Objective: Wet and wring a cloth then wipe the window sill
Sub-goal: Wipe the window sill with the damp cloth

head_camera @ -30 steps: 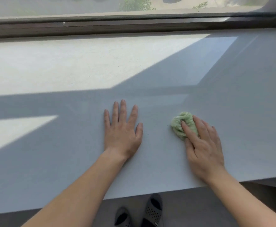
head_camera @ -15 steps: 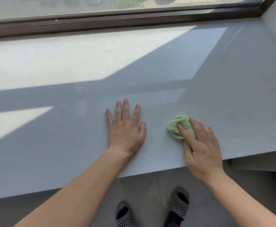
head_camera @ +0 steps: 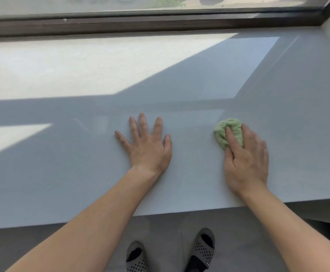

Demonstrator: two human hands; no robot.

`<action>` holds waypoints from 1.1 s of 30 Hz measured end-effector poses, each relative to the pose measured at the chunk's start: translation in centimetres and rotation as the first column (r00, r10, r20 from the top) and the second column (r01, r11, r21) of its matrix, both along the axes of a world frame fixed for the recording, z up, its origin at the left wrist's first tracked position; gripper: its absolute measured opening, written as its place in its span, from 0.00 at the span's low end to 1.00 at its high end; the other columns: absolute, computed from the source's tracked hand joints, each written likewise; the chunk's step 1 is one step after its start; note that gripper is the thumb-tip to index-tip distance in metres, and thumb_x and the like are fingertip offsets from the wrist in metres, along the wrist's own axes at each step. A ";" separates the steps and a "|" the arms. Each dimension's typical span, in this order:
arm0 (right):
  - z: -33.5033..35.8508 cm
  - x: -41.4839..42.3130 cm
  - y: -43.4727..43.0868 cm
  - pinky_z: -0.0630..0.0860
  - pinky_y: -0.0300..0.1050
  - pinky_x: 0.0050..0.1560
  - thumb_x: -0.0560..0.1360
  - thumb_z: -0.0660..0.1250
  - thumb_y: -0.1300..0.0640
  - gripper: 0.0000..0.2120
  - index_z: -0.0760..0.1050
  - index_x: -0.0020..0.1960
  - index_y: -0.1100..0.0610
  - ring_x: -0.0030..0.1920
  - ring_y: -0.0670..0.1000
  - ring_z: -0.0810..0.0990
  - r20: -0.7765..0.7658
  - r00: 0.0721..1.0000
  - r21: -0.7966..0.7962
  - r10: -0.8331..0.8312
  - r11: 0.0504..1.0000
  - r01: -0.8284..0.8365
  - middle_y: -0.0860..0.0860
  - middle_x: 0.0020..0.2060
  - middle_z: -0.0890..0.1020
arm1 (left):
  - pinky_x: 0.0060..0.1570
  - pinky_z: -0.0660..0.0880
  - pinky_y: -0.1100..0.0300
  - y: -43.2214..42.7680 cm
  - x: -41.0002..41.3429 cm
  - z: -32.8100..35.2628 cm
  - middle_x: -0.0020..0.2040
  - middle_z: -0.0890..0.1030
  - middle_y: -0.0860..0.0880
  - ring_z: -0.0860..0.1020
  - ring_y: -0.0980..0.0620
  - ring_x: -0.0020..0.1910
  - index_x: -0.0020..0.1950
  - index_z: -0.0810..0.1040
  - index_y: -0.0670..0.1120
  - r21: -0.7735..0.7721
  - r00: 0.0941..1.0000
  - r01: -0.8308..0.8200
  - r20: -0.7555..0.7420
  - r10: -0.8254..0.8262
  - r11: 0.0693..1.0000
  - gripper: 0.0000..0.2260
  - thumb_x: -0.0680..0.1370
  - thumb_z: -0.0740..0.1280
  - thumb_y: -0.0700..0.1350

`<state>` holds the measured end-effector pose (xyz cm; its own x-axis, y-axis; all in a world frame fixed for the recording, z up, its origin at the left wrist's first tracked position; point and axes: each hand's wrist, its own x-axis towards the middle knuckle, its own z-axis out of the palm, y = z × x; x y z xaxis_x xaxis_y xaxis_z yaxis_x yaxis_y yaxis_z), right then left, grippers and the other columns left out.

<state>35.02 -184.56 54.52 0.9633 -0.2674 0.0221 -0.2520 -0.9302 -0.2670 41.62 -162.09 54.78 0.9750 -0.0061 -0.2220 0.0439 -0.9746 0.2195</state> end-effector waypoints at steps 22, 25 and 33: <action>0.4 17.2 -5.5 0.40 0.52 0.77 0.81 0.49 0.47 0.24 0.56 0.77 0.37 0.79 0.53 0.48 -0.137 0.882 0.015 0.451 0.891 -0.453 0.46 0.80 0.51 | 0.75 0.34 0.40 -6.1 10.9 -0.5 0.81 0.41 0.43 0.36 0.45 0.79 0.81 0.47 0.50 -0.020 0.997 -0.067 0.028 0.067 0.998 0.28 0.82 0.47 0.56; 0.3 21.5 -5.4 0.41 0.55 0.77 0.82 0.51 0.49 0.24 0.56 0.77 0.38 0.78 0.55 0.48 -0.115 0.972 0.025 0.207 0.978 -0.205 0.48 0.80 0.51 | 0.75 0.34 0.40 -6.9 12.8 -0.6 0.81 0.41 0.43 0.36 0.45 0.79 0.81 0.47 0.50 -0.013 0.998 -0.045 0.037 0.046 0.999 0.28 0.82 0.48 0.56; 0.2 27.0 -4.3 0.44 0.56 0.77 0.82 0.49 0.47 0.23 0.56 0.77 0.38 0.78 0.56 0.50 -0.075 0.859 -0.041 0.507 0.859 -0.511 0.49 0.79 0.53 | 0.75 0.35 0.40 -8.8 13.9 -1.2 0.81 0.41 0.43 0.36 0.45 0.79 0.81 0.46 0.50 0.021 0.991 -0.101 0.090 0.098 0.995 0.28 0.82 0.46 0.55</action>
<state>62.01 -188.86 54.75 0.9647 0.2604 -0.0394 0.2469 -0.9463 -0.2088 55.55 -170.85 53.61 0.9863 0.0965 -0.1335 0.1225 -0.9716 0.2024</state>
